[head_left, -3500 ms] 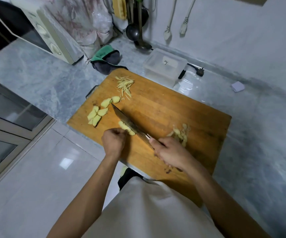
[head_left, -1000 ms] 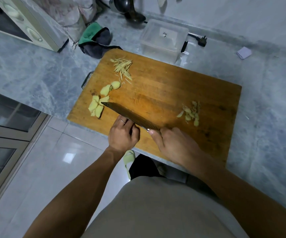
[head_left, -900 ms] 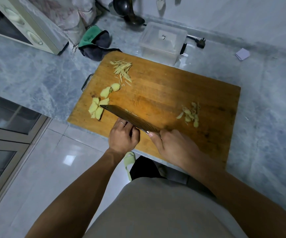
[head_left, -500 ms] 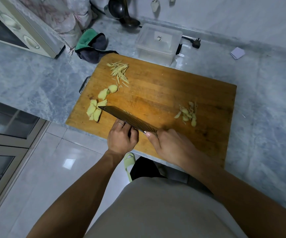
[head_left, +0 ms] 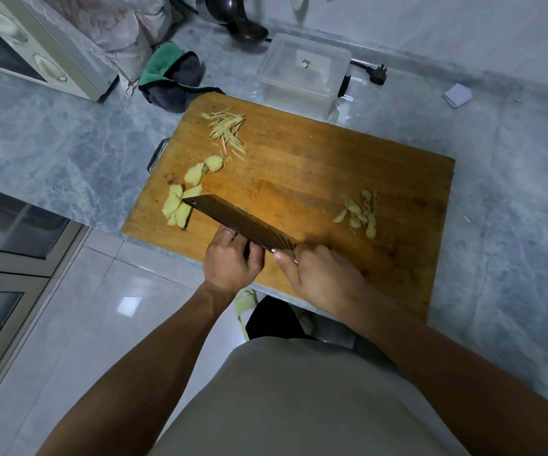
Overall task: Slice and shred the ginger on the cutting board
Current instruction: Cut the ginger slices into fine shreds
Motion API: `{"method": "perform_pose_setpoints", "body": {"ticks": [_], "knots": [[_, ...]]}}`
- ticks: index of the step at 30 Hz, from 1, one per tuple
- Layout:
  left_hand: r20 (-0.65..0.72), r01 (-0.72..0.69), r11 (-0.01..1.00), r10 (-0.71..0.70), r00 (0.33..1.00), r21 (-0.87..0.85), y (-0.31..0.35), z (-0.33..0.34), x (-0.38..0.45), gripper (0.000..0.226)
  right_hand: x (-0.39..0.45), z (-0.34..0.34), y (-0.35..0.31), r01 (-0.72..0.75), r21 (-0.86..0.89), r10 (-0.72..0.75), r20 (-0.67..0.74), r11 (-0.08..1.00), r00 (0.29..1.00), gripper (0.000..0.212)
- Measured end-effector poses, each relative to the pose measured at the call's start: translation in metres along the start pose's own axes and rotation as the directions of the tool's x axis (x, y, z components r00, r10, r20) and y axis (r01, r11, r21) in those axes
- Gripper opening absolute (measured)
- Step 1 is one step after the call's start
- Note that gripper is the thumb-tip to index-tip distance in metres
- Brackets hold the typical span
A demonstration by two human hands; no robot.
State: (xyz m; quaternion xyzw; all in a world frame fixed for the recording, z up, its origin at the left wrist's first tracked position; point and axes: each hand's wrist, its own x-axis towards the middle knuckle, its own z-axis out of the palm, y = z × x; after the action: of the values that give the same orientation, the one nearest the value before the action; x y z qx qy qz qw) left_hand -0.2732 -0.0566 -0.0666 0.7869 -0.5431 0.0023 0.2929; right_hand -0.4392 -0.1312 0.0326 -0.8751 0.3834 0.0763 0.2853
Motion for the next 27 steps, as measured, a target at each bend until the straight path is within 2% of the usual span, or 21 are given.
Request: {"method": "perform_pose_setpoints", "body": {"ticks": [7, 17, 27], "knots": [[0.033, 0.015, 1.0, -0.014, 0.999, -0.017, 0.001, -0.004, 0.0, 0.029, -0.006, -0.007, 0.001, 0.021, 0.041, -0.02, -0.027, 0.999, 0.999, 0.051], [-0.01, 0.0, 1.0, 0.0, 1.0, -0.008, 0.001, -0.001, 0.0, 0.023, -0.013, -0.019, -0.004, 0.017, 0.063, -0.017, -0.011, 0.998, 1.0, 0.056], [-0.032, 0.007, 1.0, -0.007, 0.999, 0.004, 0.003, -0.001, 0.0, 0.03, 0.0, -0.013, -0.008, 0.017, -0.028, -0.017, 0.025, 0.999, 1.0, 0.057]]}}
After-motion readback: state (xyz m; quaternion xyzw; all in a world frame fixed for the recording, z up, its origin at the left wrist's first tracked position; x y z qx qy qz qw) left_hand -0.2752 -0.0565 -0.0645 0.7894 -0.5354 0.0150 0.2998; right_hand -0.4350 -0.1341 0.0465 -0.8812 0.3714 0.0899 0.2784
